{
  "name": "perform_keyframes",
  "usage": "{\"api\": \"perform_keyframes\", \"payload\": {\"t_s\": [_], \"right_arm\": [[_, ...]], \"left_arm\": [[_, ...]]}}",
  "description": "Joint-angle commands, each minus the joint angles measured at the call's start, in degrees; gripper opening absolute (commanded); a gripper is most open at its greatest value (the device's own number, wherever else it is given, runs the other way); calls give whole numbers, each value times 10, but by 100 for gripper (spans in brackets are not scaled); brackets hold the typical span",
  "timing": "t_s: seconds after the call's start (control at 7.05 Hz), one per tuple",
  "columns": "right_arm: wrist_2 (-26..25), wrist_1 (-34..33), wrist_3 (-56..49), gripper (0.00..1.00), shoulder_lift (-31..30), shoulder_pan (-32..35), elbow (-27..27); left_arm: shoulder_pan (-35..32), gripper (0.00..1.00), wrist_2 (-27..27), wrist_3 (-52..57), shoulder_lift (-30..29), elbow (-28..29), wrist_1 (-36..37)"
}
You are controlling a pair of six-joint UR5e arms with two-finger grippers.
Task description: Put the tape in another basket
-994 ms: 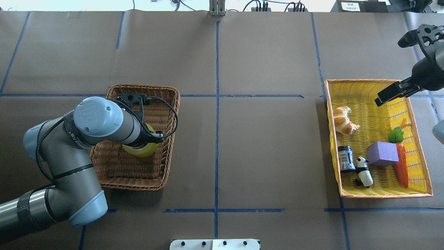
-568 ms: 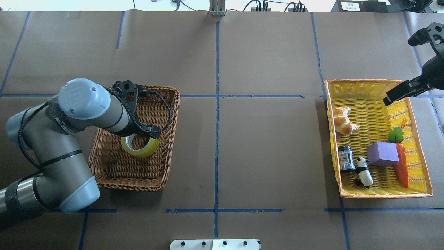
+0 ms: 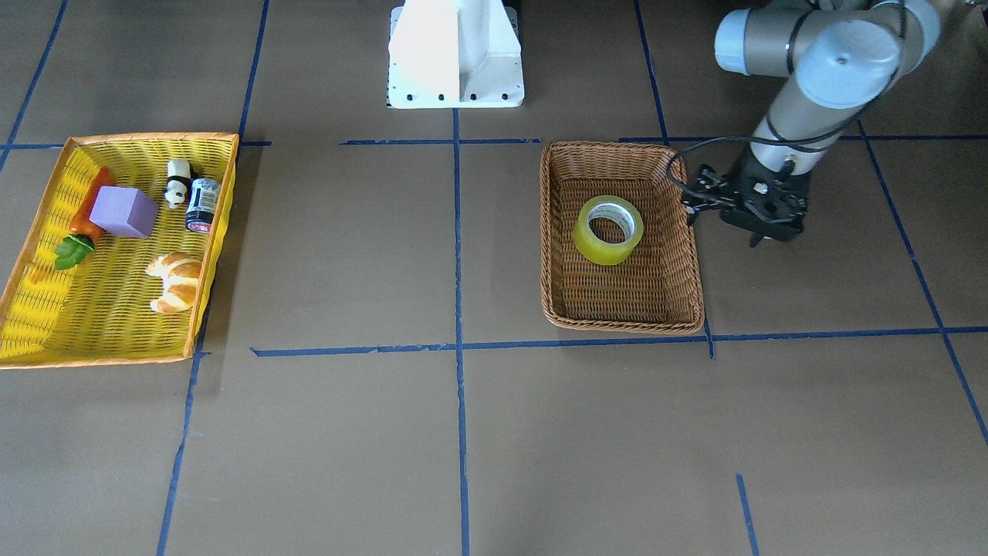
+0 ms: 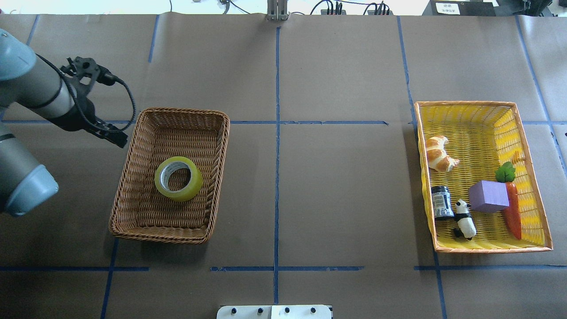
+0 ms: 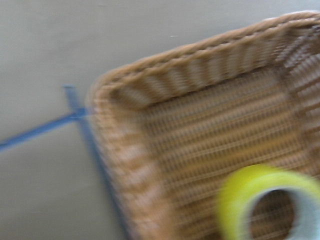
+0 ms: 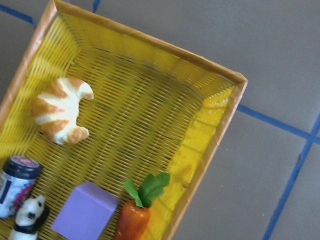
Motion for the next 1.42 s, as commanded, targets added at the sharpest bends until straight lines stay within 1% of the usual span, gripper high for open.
{"api": "perform_keyframes", "payload": {"t_s": [0.0,0.14,0.28,0.57,0.71,0.85,0.99,1.28], "right_arm": [[4,-3,-51,100,-42,73,-31],[5,-3,-50,100,-50,96,-57],[3,-7,-47,100,-59,98,-65],[4,-18,-44,100,-57,97,-63],[4,-18,-43,100,-57,97,-65],[4,-17,-43,100,-57,97,-66],[5,-15,-43,100,-58,97,-66],[4,-14,-43,100,-59,97,-66]], "left_arm": [[-126,100,-64,124,72,12,5],[-172,100,-83,145,98,13,8],[-213,100,-107,185,133,11,13],[-284,100,-113,288,197,27,25],[-307,100,-113,293,225,44,24],[-308,100,-107,292,243,72,20],[-307,100,-111,293,244,109,16],[-330,100,-112,292,245,107,24]]}}
